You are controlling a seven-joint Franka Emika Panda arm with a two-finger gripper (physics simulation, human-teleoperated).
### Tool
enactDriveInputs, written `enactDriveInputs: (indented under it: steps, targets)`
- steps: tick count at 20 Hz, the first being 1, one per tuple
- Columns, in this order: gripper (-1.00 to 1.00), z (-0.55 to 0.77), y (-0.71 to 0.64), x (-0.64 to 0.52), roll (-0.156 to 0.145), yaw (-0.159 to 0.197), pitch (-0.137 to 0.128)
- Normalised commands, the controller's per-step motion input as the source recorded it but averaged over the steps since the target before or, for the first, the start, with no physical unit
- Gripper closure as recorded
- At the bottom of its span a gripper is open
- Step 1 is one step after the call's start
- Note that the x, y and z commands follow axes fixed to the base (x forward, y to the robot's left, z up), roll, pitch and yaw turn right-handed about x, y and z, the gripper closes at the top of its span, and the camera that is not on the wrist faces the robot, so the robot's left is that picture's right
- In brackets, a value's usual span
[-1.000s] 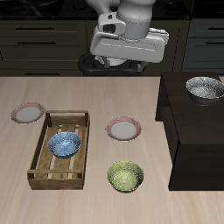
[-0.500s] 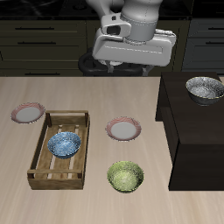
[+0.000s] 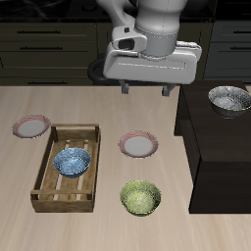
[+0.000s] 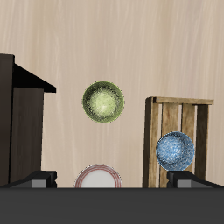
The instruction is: Place the green bowl onto the plate that is next to the blue bowl
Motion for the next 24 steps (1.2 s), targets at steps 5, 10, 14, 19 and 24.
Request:
enactDriveInputs:
  steps: [5, 10, 14, 19, 24]
  targets:
    - [-1.00, 0.09, -0.12, 0.38, 0.033, -0.048, -0.013]
    - [-1.00, -0.02, -0.10, 0.39, 0.049, 0.012, 0.026]
    - [-1.00, -0.13, 0.00, 0.22, 0.040, 0.028, 0.032]
    - [-1.00, -0.23, -0.06, 0.13, -0.022, 0.019, 0.022]
    - [-1.00, -0.29, -0.04, 0.13, -0.022, 0.027, 0.021]
